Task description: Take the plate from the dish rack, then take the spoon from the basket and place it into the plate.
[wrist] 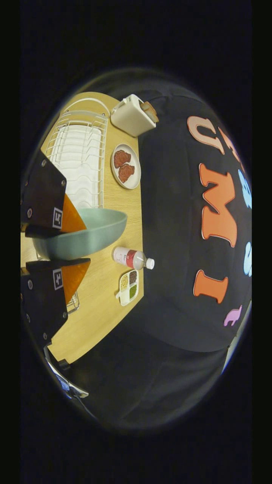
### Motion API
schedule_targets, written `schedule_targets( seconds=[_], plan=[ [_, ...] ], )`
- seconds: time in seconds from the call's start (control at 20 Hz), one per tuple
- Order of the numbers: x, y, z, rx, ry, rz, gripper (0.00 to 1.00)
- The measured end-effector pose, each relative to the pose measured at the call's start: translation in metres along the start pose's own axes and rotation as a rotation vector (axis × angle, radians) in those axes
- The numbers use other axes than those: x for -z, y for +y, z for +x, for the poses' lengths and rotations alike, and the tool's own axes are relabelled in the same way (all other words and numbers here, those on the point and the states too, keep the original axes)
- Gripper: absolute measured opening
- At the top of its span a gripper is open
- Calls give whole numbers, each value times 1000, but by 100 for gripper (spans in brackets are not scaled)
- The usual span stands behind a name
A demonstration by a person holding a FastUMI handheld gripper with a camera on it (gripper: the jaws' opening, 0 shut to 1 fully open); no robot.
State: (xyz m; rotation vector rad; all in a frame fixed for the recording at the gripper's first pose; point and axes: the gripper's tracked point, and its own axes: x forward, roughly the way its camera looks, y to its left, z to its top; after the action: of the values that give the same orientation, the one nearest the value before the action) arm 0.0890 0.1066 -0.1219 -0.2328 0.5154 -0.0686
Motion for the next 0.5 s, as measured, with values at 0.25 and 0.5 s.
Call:
schedule_targets(
  seconds=[0.25,0.5],
  plan=[
    [3,-15,-26,8,-10,31,24],
    [19,-23,-63,-28,-8,116,24]
  ],
)
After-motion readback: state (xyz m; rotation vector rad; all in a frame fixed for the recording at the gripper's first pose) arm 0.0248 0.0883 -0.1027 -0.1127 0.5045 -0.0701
